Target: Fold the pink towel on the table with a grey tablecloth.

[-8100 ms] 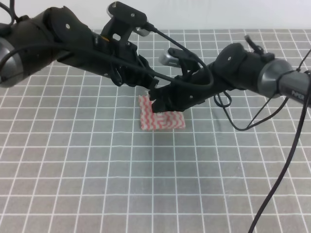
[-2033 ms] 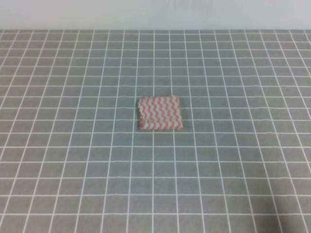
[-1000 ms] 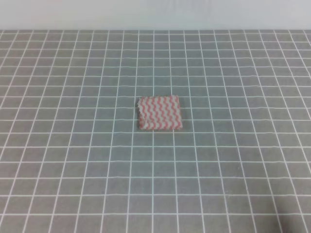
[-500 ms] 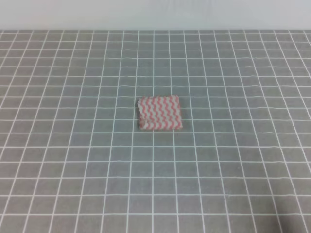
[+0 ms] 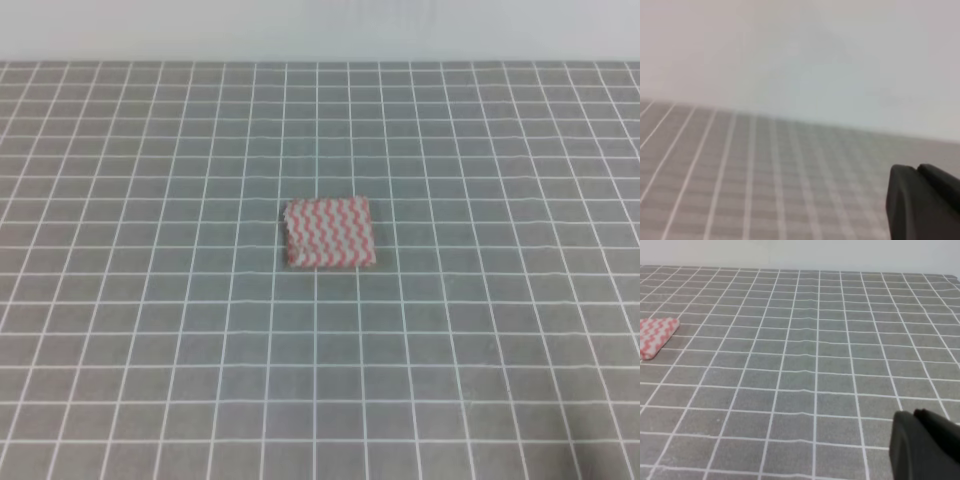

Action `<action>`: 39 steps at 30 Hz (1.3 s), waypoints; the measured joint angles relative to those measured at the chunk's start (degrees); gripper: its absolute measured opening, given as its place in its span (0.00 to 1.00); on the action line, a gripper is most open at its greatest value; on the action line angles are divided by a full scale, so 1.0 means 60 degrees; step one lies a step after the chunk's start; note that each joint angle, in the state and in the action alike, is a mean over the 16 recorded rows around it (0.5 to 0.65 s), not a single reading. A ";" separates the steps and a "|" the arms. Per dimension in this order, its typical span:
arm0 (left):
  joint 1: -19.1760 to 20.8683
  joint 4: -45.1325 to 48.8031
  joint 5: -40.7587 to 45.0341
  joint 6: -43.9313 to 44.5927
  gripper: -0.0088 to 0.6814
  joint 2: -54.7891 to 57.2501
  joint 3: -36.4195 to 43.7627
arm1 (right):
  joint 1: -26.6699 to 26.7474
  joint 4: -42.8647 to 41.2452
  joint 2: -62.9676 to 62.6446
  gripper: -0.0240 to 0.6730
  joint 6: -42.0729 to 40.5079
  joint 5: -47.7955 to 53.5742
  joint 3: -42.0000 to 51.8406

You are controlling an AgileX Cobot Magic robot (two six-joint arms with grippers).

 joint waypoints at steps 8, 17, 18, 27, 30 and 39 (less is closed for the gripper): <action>0.0817 -0.0162 0.0359 0.0923 0.01 -0.0567 0.1558 | 0.0003 -0.0001 0.0021 0.01 0.0000 -0.0026 0.0032; 0.0936 -0.0166 0.1102 0.2123 0.01 -0.0645 0.1934 | -0.0001 0.0001 -0.0011 0.01 0.0002 0.0005 -0.0016; 0.0935 -0.0166 0.1126 0.2194 0.01 -0.0645 0.1935 | -0.0001 0.0001 -0.0011 0.01 0.0002 0.0005 -0.0016; 0.0929 -0.0165 0.1157 0.2306 0.01 -0.0638 0.1947 | 0.0000 0.0000 0.0000 0.01 0.0002 -0.0005 0.0000; 0.0929 -0.0165 0.1160 0.2310 0.01 -0.0638 0.1947 | 0.0003 -0.0001 0.0021 0.01 0.0002 -0.0026 0.0032; 0.0929 -0.0165 0.1163 0.2319 0.01 -0.0638 0.1947 | 0.0003 -0.0001 0.0021 0.01 0.0002 -0.0026 0.0032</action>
